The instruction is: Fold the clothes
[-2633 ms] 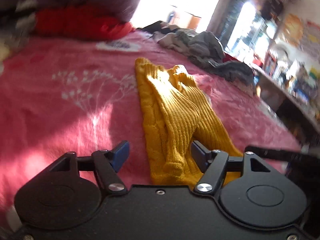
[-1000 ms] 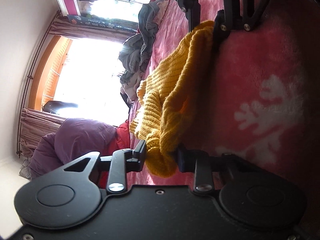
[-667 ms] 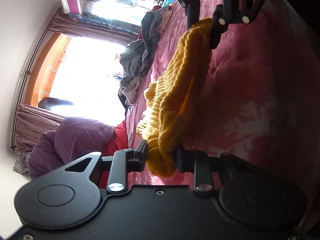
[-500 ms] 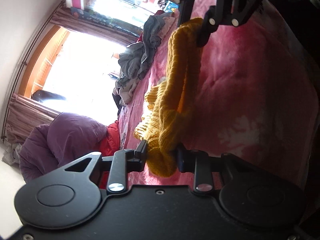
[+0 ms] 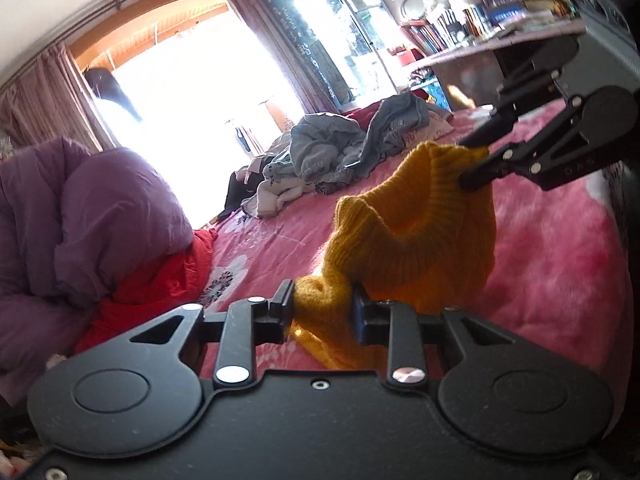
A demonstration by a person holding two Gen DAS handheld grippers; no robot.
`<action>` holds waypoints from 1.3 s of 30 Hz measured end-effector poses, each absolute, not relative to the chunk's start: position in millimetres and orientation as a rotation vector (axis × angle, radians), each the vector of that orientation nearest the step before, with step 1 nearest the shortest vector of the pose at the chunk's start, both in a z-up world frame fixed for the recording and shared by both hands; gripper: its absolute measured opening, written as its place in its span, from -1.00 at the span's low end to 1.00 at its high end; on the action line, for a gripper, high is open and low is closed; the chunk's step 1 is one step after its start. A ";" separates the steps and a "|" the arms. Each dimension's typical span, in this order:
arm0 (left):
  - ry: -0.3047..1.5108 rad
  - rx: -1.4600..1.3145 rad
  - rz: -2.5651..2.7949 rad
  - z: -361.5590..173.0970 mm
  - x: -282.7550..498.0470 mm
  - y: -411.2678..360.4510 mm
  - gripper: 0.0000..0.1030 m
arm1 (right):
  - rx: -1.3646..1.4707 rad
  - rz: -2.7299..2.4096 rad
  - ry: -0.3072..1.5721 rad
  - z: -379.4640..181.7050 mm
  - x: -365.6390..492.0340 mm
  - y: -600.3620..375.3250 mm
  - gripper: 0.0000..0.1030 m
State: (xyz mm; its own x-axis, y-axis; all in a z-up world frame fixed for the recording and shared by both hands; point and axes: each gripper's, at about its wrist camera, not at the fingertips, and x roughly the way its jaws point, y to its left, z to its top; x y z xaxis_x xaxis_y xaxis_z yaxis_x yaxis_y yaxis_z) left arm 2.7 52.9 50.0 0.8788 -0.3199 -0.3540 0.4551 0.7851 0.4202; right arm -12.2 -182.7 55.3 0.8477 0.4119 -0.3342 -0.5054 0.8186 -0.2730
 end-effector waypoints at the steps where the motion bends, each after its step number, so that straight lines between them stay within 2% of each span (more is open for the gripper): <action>1: 0.283 0.464 -0.434 52.5 14.9 56.9 -0.48 | -0.302 0.502 0.277 57.4 -0.5 -187.9 -0.41; 6: 0.344 0.161 -0.474 55.1 73.0 81.7 -0.50 | 0.003 0.533 0.344 57.4 68.5 -209.3 -0.41; 18: 0.480 -0.388 -0.464 9.3 175.2 132.2 -0.57 | 0.411 0.608 0.445 12.6 203.1 -219.0 -0.55; 27: 0.583 -0.508 -0.443 -24.5 224.4 136.2 -0.58 | 0.488 0.592 0.511 -19.3 254.3 -219.2 -0.56; 31: 0.633 -0.515 -0.421 -34.6 225.8 136.8 -0.48 | 0.516 0.553 0.603 -42.9 264.1 -217.6 -0.53; 32: 0.623 -0.518 -0.415 -32.9 223.8 139.1 -0.46 | 0.532 0.548 0.614 -46.9 264.4 -218.6 -0.45; 34: 0.604 -0.509 -0.383 -27.9 217.4 141.6 -0.03 | 0.616 0.548 0.613 -50.8 261.5 -225.3 -0.31; 35: 0.596 -0.506 -0.372 -25.1 212.3 142.7 0.01 | 0.646 0.544 0.603 -49.6 258.1 -228.2 -0.21; 36: 0.588 -0.512 -0.366 -22.6 206.9 144.6 0.03 | 0.664 0.538 0.590 -47.1 253.2 -230.8 0.00; 38: 0.576 -0.540 -0.359 -17.5 195.2 148.5 0.05 | 0.683 0.525 0.569 -40.4 241.0 -235.9 0.29; 39: 0.571 -0.551 -0.359 -14.9 188.3 149.3 0.07 | 0.688 0.520 0.562 -37.4 233.7 -238.7 0.30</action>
